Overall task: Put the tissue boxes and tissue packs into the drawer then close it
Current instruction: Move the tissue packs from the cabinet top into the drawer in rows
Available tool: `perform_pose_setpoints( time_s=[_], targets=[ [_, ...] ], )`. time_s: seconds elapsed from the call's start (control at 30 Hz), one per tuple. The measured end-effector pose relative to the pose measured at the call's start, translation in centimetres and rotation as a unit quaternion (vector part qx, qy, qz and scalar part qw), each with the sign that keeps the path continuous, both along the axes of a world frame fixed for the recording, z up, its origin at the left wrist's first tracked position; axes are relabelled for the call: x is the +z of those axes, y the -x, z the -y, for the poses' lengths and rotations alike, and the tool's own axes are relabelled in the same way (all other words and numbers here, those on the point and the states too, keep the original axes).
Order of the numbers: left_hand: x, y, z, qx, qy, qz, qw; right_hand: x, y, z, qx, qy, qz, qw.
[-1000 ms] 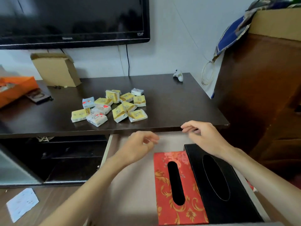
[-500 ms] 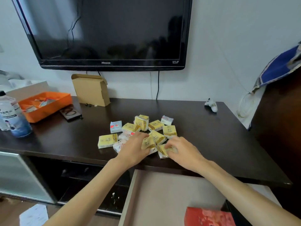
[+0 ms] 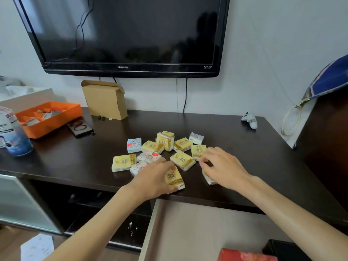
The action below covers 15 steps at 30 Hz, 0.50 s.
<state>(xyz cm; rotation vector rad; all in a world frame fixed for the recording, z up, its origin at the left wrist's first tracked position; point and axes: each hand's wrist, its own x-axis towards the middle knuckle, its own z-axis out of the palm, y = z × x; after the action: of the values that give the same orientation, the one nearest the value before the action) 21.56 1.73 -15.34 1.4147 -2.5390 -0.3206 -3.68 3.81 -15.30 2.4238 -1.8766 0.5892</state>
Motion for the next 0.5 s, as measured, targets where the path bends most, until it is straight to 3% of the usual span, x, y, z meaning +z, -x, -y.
perform_pose_setpoints(
  time_s=[0.1,0.27,0.5],
  targets=[
    [0.3,-0.7,-0.4,-0.001,0.012,-0.022,1.000,1.0,-2.7,2.5,0.072,-0.067,-0.013,0.995],
    [-0.1,-1.9,-1.1,0.000,0.011,-0.035,0.999,0.3,-4.7,3.8,0.085,-0.106,-0.105,0.985],
    [-1.3,-2.7,-1.5,-0.015,0.023,-0.052,0.998,-0.8,-4.1,1.8,0.105,-0.094,-0.056,0.989]
  ],
)
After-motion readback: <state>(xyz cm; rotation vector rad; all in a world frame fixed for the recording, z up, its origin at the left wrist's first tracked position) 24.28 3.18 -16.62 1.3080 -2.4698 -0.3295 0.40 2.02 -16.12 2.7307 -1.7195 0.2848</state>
